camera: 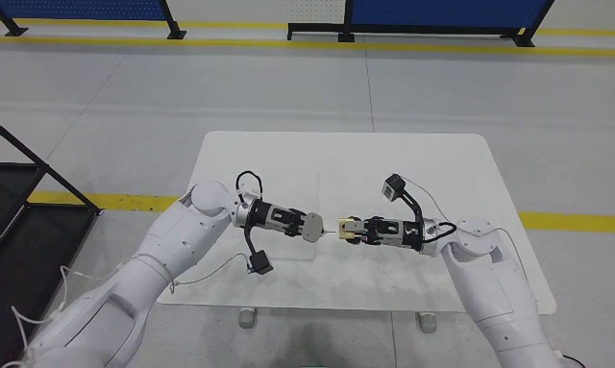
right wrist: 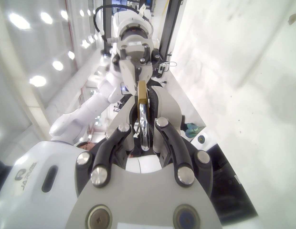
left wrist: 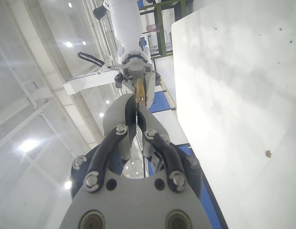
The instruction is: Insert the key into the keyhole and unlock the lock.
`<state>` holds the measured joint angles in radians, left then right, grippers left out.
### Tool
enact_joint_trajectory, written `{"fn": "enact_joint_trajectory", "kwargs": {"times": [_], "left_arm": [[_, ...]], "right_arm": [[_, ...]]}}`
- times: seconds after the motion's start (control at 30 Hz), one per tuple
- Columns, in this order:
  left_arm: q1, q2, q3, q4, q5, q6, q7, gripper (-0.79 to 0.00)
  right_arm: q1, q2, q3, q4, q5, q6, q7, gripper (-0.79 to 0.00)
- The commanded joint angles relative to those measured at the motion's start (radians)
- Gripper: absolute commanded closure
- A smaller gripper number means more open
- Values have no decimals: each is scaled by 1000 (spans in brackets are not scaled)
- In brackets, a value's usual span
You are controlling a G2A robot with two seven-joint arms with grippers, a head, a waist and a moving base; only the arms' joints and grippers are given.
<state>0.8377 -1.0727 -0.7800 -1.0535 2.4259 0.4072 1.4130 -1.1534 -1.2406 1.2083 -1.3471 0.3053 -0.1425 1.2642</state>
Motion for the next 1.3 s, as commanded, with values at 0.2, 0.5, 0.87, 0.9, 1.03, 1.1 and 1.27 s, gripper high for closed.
{"fn": "enact_joint_trajectory", "kwargs": {"times": [0.2, 0.5, 0.87, 0.9, 1.03, 1.1, 1.27], "left_arm": [[-12, -1, 17, 10, -5, 8, -8, 0], [-22, -3, 35, 22, -13, 14, -14, 0], [-31, -6, 53, 32, -31, 16, -16, 0], [-31, -7, 54, 34, -32, 16, -16, 0], [-35, -8, 60, 38, -35, 16, -16, 0], [-37, -9, 62, 41, -37, 17, -17, 0], [-39, -10, 66, 45, -41, 21, -21, 0]], "right_arm": [[0, 0, 0, 0, 0, 0, 0, 0], [0, 0, 0, 0, 0, 0, 0, 0], [0, 0, 0, 0, 0, 0, 0, 0], [0, 0, 0, 0, 0, 0, 0, 0], [0, 0, 0, 0, 0, 0, 0, 0], [0, 0, 0, 0, 0, 0, 0, 0], [0, 0, 0, 0, 0, 0, 0, 0]]}}
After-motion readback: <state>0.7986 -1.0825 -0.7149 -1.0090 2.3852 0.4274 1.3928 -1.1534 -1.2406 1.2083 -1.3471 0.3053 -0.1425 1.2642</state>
